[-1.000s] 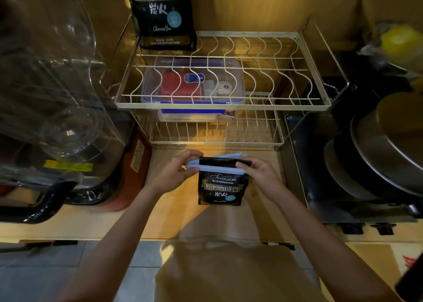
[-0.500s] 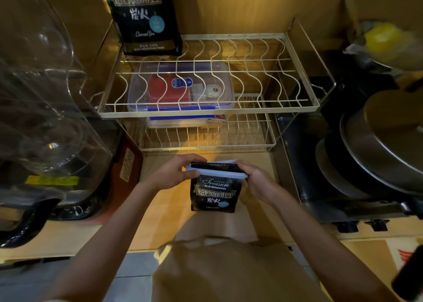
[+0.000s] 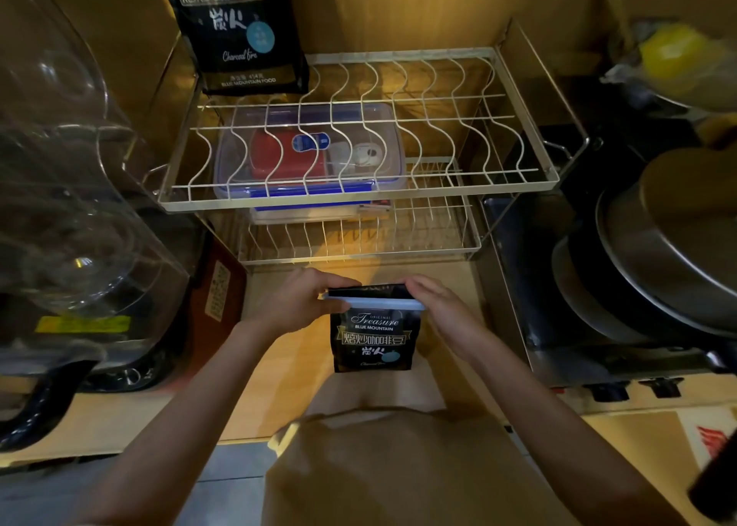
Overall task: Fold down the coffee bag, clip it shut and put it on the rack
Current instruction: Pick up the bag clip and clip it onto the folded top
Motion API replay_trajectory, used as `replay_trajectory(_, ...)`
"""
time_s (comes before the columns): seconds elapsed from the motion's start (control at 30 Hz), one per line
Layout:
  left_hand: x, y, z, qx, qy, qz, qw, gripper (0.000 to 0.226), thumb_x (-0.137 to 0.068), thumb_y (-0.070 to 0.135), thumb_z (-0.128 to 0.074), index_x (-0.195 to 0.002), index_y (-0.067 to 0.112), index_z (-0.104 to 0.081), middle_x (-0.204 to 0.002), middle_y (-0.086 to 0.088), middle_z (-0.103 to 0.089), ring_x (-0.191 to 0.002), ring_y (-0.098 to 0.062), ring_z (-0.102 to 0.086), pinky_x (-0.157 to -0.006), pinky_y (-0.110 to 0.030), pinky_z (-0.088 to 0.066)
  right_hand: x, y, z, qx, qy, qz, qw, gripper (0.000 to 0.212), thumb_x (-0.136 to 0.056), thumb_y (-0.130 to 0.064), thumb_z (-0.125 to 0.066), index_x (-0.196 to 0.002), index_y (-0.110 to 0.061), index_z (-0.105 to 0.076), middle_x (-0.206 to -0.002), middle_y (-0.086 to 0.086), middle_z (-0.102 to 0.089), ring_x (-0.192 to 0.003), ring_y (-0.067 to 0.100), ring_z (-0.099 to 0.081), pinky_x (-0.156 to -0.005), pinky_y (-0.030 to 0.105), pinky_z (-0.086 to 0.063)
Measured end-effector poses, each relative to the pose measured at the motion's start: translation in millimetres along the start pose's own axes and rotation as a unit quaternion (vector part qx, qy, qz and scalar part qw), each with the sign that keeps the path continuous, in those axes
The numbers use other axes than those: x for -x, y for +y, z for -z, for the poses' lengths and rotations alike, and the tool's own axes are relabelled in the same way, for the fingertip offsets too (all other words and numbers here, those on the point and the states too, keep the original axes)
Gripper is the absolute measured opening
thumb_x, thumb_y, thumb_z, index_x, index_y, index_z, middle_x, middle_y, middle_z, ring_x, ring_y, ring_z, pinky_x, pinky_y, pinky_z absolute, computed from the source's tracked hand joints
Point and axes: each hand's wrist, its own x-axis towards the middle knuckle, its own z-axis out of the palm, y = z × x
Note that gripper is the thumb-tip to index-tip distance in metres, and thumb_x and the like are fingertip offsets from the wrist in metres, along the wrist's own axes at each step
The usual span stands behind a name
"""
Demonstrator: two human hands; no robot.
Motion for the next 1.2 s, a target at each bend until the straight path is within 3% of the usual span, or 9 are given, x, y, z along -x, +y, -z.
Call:
replay_trajectory(0.17, 1, -2, -2, 0.009, 0.017, -0.004, 1.000, 0.035, -0.081, 0.010, -0.064, -0.115, 0.015, -0.061, -0.110, -0.006, -0.070, -0.098, -0.022, -0.064, -0.085, -0.039, -0.051, 9, -5, 6, -0.025, 0.009, 0.075, 0.997, 0.039, -0.089, -0.020, -0.054, -0.126, -0.034, -0.050, -0.115, -0.015, -0.052, -0.102, 0.000, -0.054, -0.078, 0.017, -0.049)
replay_trajectory(0.27, 0, -3, -2, 0.004, 0.030, 0.002, 1.000, 0.036, -0.080, 0.010, -0.064, -0.116, 0.015, -0.060, -0.110, -0.005, -0.070, -0.096, -0.021, -0.063, -0.083, -0.033, -0.049, 12, -3, 18, -0.003, -0.018, 0.087, 0.996, 0.054, -0.076, -0.011, -0.070, -0.121, -0.033, -0.049, -0.107, -0.015, -0.059, -0.099, 0.006, -0.062, -0.075, 0.018, -0.056)
replay_trajectory(0.33, 0, -2, -3, -0.003, 0.030, 0.000, 1.000, 0.036, -0.080, 0.010, -0.064, -0.116, 0.014, -0.060, -0.109, -0.005, -0.070, -0.094, -0.021, -0.063, -0.080, -0.030, -0.046, 11, -1, 22, 0.058, -0.022, 0.103, 0.993, 0.047, -0.073, -0.009, -0.073, -0.114, -0.023, -0.057, -0.108, -0.004, -0.063, -0.105, 0.020, -0.062, -0.082, 0.027, -0.056)
replay_trajectory(0.43, -1, -1, -3, -0.010, 0.024, -0.005, 1.000, 0.036, -0.080, 0.010, -0.064, -0.115, 0.014, -0.061, -0.110, -0.006, -0.070, -0.093, -0.021, -0.063, -0.081, -0.032, -0.048, 8, 3, 21, 0.081, 0.008, 0.125, 0.989, 0.036, -0.073, -0.010, -0.073, -0.107, -0.014, -0.063, -0.103, 0.003, -0.066, -0.101, 0.023, -0.063, -0.086, 0.034, -0.054)
replay_trajectory(0.6, -6, 4, -1, -0.058, -0.016, 0.011, 0.998, 0.033, -0.080, 0.011, -0.064, -0.112, 0.014, -0.060, -0.110, -0.006, -0.069, -0.099, -0.018, -0.061, -0.082, -0.026, -0.046, 5, 6, 21, 0.072, 0.025, 0.123, 0.989, 0.035, -0.069, -0.006, -0.075, -0.102, -0.008, -0.066, -0.100, 0.007, -0.067, -0.096, 0.021, -0.064, -0.082, 0.030, -0.055)
replay_trajectory(0.8, -20, 29, -14, -0.133, -0.034, 0.015, 0.990, 0.051, -0.079, 0.030, -0.065, -0.124, 0.014, -0.048, -0.123, -0.007, -0.061, -0.108, -0.023, -0.057, -0.090, -0.042, -0.049, 1, 5, 20, 0.030, 0.017, 0.121, 0.992, 0.030, -0.067, 0.007, -0.073, -0.096, 0.003, -0.065, -0.085, 0.001, -0.067, -0.072, -0.002, -0.066, -0.060, 0.012, -0.053)
replay_trajectory(0.97, -30, 37, -27, -0.124, -0.019, -0.013, 0.992, 0.029, -0.082, 0.025, -0.060, -0.109, 0.014, -0.060, -0.098, -0.009, -0.070, -0.089, -0.025, -0.062, -0.074, -0.038, -0.050, -1, 8, 22, 0.044, 0.024, 0.122, 0.991, 0.029, -0.067, 0.005, -0.074, -0.094, 0.002, -0.067, -0.083, -0.001, -0.067, -0.070, -0.004, -0.064, -0.064, 0.013, -0.052)
replay_trajectory(1.07, -31, 33, -28, -0.129, -0.013, -0.025, 0.991, 0.025, -0.085, 0.026, -0.056, -0.106, 0.015, -0.061, -0.094, -0.009, -0.071, -0.084, -0.025, -0.061, -0.070, -0.036, -0.047, 1, 5, 22, 0.057, 0.017, 0.125, 0.990, 0.028, -0.069, 0.003, -0.073, -0.097, 0.002, -0.066, -0.083, -0.003, -0.067, -0.072, -0.004, -0.063, -0.066, 0.012, -0.051)
replay_trajectory(1.2, -33, 30, -27, -0.146, -0.006, -0.037, 0.989, 0.022, -0.086, 0.029, -0.054, -0.103, 0.017, -0.062, -0.088, -0.008, -0.071, -0.079, -0.025, -0.060, -0.065, -0.034, -0.042, 5, -3, 30, 0.146, -0.020, 0.121, 0.982, 0.029, -0.078, -0.010, -0.068, -0.107, -0.011, -0.065, -0.096, -0.003, -0.068, -0.091, 0.007, -0.063, -0.079, 0.021, -0.051)
